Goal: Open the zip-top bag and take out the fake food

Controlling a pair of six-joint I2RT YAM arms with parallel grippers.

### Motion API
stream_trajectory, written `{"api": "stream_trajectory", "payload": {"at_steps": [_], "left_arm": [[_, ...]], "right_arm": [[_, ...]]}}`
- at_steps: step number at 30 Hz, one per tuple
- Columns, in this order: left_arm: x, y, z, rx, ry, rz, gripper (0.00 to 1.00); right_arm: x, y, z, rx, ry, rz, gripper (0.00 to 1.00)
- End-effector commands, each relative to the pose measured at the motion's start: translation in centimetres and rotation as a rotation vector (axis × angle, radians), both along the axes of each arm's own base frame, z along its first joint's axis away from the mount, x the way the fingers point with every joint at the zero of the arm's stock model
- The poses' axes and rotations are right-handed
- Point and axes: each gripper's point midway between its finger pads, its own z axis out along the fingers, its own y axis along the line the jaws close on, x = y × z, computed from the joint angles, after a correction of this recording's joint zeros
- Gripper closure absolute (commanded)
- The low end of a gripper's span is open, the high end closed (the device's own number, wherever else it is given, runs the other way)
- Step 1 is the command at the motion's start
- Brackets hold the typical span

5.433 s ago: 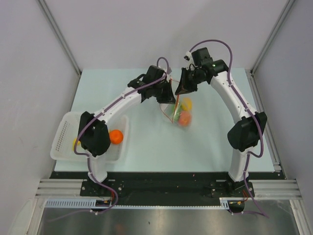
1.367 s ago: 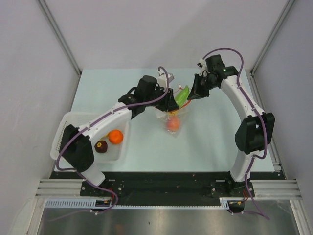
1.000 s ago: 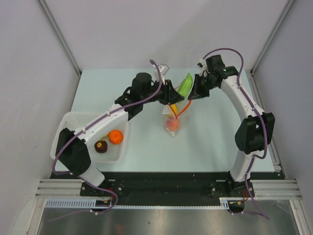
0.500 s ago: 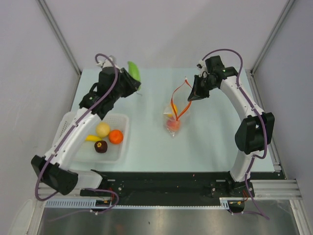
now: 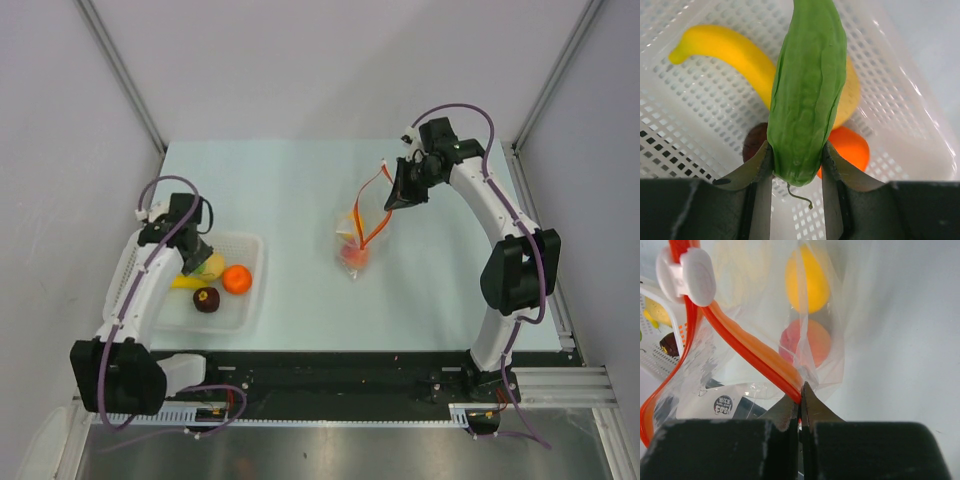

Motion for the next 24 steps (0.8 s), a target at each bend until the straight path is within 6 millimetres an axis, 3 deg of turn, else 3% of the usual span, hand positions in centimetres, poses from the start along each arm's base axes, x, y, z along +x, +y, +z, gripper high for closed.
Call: {"api": "stream_trajectory", "payload": {"at_steps": [1,3,5,6,8,9,11,12,15,19,20,22,24], "left_arm": [[1.2,2.4,-0.9,-0.064,0.004,0.097,1.0],[2.0,3.0,-1.9,-0.082,0.043,0.121,0.97],[2.4,4.2,-3.1,-0.113,0.077,0.17,0.89],[2.7,4.4,-3.5,-0.133,0.076,0.18,0.7],[2.8,5.4,-4.3,-0.154,0.091,0.224,0.47],[3.0,5.6,-4.2,-0.161,0.083,0.23,0.3],[3.3,5.9,-3.7,-0.156,0.079,0.233,0.2],[3.6,5.8,-3.4,-0.16,0.065,0.228,0.08],[4.2,5.3,-2.0,-0.178,0.014,0.191,0.04],[6.4,1.7,1.2,-0.261,-0.111,0.002,0.09],[7.5,0.7,2.6,-0.274,-0.178,-0.05,0.15],[8.5,-3.0,5.0,-0.331,-0.279,-0.184,0.19],[10.4,-8.5,8.2,-0.445,-0.436,-0.395,0.26]], "right_arm": [[-0.6,0.1,1.8,0.017,-0.053,0.027,1.0],[-0.5,0.1,1.8,0.015,-0.054,0.027,1.0],[-0.5,0.2,1.8,0.018,-0.054,0.027,1.0],[-0.5,0.2,2.0,0.021,-0.056,0.027,1.0],[-0.5,0.3,2.2,0.028,-0.06,0.026,1.0],[-0.5,0.4,2.4,0.032,-0.062,0.028,1.0],[-0.5,0.7,2.7,0.039,-0.067,0.032,1.0],[-0.6,1.0,2.8,0.038,-0.067,0.036,1.0],[-0.7,1.4,3.1,0.044,-0.07,0.042,1.0],[-0.8,2.5,3.9,0.053,-0.08,0.065,1.0],[-0.9,2.7,4.0,0.052,-0.077,0.069,1.0],[-1.1,3.4,4.2,0.055,-0.077,0.084,1.0],[-1.0,4.1,5.1,0.061,-0.092,0.095,1.0]]}}
